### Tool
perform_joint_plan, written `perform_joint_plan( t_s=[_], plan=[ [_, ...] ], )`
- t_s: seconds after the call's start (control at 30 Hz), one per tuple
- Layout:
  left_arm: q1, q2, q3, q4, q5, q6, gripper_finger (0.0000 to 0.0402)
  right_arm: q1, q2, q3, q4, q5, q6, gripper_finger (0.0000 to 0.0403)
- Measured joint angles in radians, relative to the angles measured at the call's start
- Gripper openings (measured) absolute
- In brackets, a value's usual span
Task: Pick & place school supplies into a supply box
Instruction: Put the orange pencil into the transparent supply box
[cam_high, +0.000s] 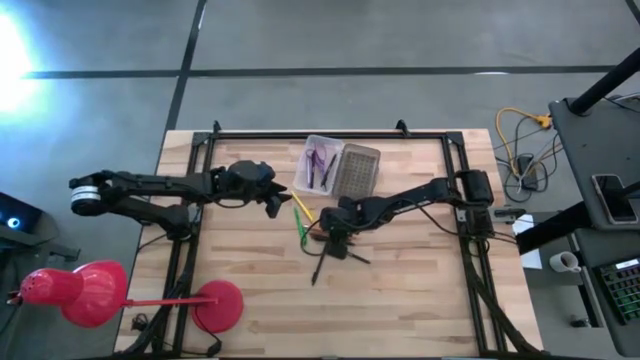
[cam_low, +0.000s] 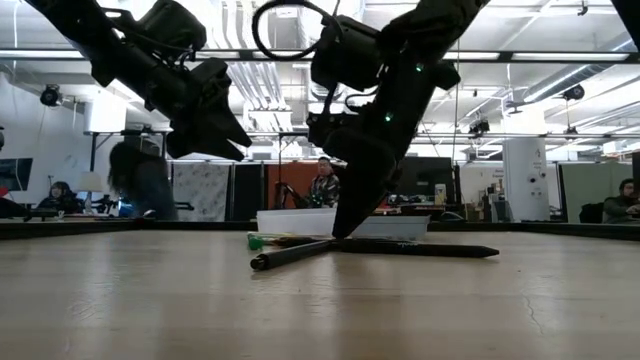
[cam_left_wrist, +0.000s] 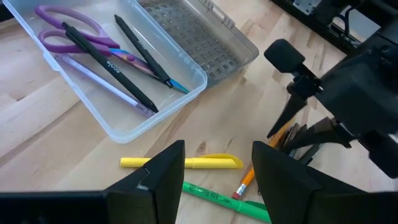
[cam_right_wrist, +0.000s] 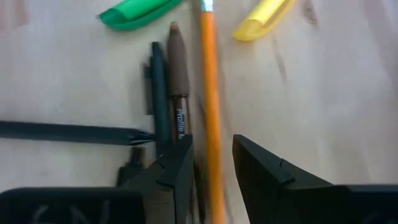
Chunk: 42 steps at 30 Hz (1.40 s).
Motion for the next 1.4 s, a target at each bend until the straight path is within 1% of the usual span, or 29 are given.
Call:
perform_joint_plan(
  t_s=[0.2,0.47,0.57,0.7,0.8,1.0,1.07,1.17,1.3,1.4],
  plan=[
    [0.000,0.000,0.000,-0.001,0.000,0.000,0.0171,-0.001,0.003,-0.007,-0.008,-0.005,0.012,0.0096],
    [0.000,0.000,0.000,-0.001,-0.001,0.000,0.0171,0.000,0.017,-0.014,0.005,-0.008,0.011,0.0098],
    [0.000,0.000,0.000,-0.001,-0.001,0.000,0.0171,-0.002,0.018,-0.014,0.001,-0.005,0.019,0.0086],
    [0.000,0.000,0.000,-0.001,-0.002,-0.001,0.0171,-0.002,0.021,-0.008,-0.021,0.060,0.127,0.0051],
    [0.000,0.000,0.000,-0.001,-0.002,-0.004,0.0171,-0.005,0.021,0.005,-0.033,0.056,0.157,0.0032],
    [0.000,0.000,0.000,-0.001,-0.002,-0.008,0.0171,-0.006,0.025,0.031,-0.062,0.055,0.184,0.0024],
    [0.000,0.000,0.000,-0.001,-0.002,-0.008,0.0171,-0.010,0.024,0.031,-0.061,0.037,0.193,0.0023],
    [0.000,0.000,0.000,-0.001,-0.002,-0.008,0.0171,-0.013,0.015,0.031,-0.052,-0.017,0.196,0.0023],
    [0.000,0.000,0.000,-0.001,-0.001,-0.008,0.0171,-0.012,-0.016,0.034,-0.032,-0.034,0.203,0.0022],
    [0.000,0.000,0.000,-0.001,-0.001,-0.008,0.0171,-0.027,-0.067,0.037,0.024,-0.034,0.262,0.0022]
  ],
)
